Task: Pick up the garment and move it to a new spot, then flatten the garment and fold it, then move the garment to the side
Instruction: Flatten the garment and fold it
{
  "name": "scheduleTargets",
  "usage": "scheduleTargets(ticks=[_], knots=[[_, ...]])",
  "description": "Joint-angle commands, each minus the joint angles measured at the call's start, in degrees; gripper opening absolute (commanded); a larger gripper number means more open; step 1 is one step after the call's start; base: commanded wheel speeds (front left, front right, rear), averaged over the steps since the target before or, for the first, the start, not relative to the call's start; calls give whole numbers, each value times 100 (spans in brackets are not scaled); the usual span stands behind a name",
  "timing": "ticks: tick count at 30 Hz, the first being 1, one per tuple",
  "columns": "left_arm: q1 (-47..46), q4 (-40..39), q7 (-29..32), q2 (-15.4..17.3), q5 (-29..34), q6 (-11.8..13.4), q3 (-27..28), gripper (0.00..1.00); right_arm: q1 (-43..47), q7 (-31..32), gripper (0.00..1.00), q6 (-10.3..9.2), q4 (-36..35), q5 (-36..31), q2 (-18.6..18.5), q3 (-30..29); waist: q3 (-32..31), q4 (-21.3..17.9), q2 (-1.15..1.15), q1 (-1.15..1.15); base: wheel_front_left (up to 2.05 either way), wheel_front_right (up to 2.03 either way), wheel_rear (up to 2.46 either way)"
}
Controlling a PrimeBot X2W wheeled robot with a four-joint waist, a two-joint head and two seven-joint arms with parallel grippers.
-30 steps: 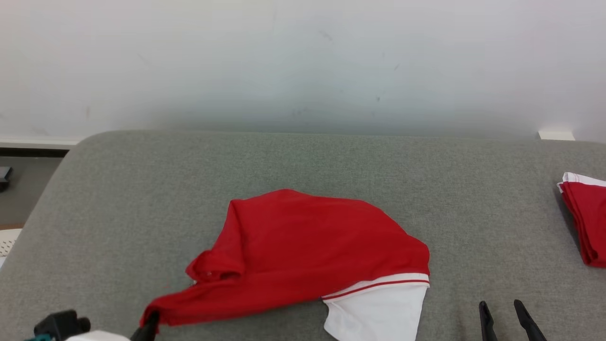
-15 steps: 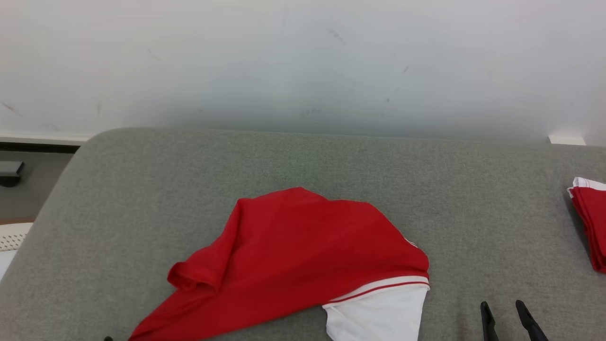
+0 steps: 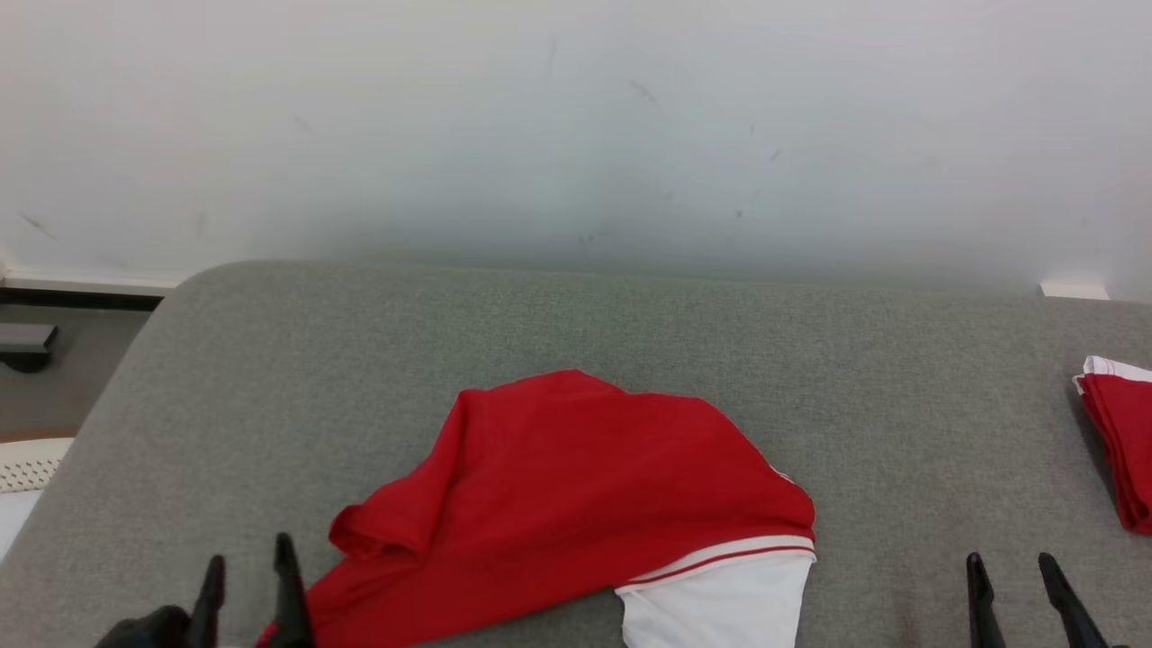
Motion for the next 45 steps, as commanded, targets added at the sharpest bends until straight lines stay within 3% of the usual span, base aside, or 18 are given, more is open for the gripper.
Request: scheduleTargets(ticks=[1, 8, 10, 17, 25, 33, 39, 42, 45], knots=[[87, -86, 1, -194, 229, -114, 34, 100, 50, -16, 100, -17, -89, -82, -17, -84, -30, -6, 0, 0, 0, 0, 0], [100, -99, -1, -876, 1953, -865, -75, 100, 145, -16, 100, -17, -463, -181, -16, -230, -161, -62, 0, 0, 0, 0, 0], [149, -105, -1, -1021, 2298, -962, 27, 100, 161, -16, 100, -17, -505, -183, -17, -221, -192, -87, 0, 0, 0, 0, 0], [463, -125, -2, -1343, 2981, -1421, 387, 100, 230, -16, 100, -17, -349, 61, -19, -72, -266, -190, 0, 0, 0, 0, 0], [607, -158, -2, -1545, 3305, -1845, 783, 100, 360, -16, 100, -17, -118, 276, -16, 84, -223, -278, 0, 0, 0, 0, 0], [625, -108, -2, -1683, 3484, -2074, 929, 100, 299, -16, 100, -17, -6, 305, -17, 131, -209, -290, 0, 0, 0, 0, 0], [566, 59, -2, -1639, 3609, -2124, 969, 100, 123, -13, 100, -17, 141, 755, -28, 219, -274, -190, 0, 0, 0, 0, 0], [562, 256, 337, -1386, 3862, -2145, 861, 100, 5, 629, 100, -17, 114, 1145, -335, 674, -307, -114, 0, 0, 0, 0, 0], [570, 238, 1155, -1099, 4111, -2164, 796, 100, 5, 1543, 100, -17, -131, 1589, -707, 1107, -306, -6, 0, 0, 0, 0, 0]])
